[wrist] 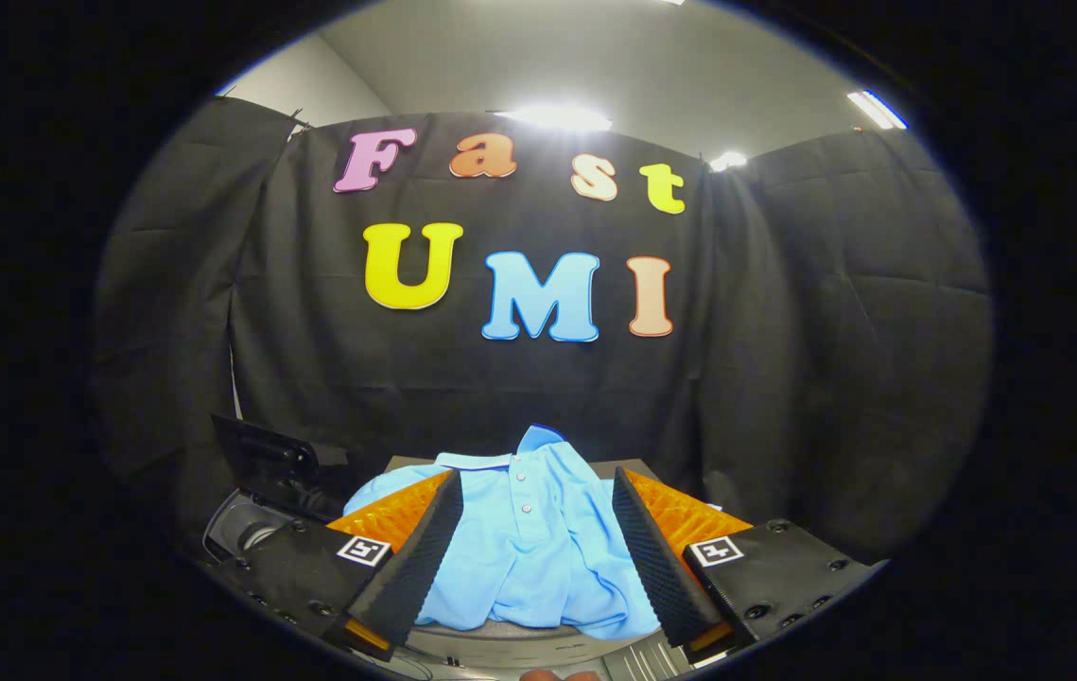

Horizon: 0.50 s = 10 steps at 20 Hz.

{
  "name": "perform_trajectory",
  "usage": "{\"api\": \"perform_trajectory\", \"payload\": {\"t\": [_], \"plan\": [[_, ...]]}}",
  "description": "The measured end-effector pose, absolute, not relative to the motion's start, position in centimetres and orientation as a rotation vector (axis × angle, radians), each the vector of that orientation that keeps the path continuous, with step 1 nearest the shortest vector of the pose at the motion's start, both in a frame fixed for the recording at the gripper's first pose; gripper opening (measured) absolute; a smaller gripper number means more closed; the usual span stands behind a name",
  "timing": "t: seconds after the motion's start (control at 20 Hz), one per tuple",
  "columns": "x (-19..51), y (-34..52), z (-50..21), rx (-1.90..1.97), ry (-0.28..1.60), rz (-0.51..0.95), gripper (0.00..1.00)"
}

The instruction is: Put the clothes into the washing machine and then close the washing machine lid.

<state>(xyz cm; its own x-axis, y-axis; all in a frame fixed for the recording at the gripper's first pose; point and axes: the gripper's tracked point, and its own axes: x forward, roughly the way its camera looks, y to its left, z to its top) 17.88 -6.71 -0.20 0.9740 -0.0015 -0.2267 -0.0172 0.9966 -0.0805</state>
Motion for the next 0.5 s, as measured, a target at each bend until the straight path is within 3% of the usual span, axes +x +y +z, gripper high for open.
{"api": "perform_trajectory", "payload": {"t": [0.5], "plan": [[25.0,-6.2,-6.0,-0.128,0.388,0.083,0.99]]}}
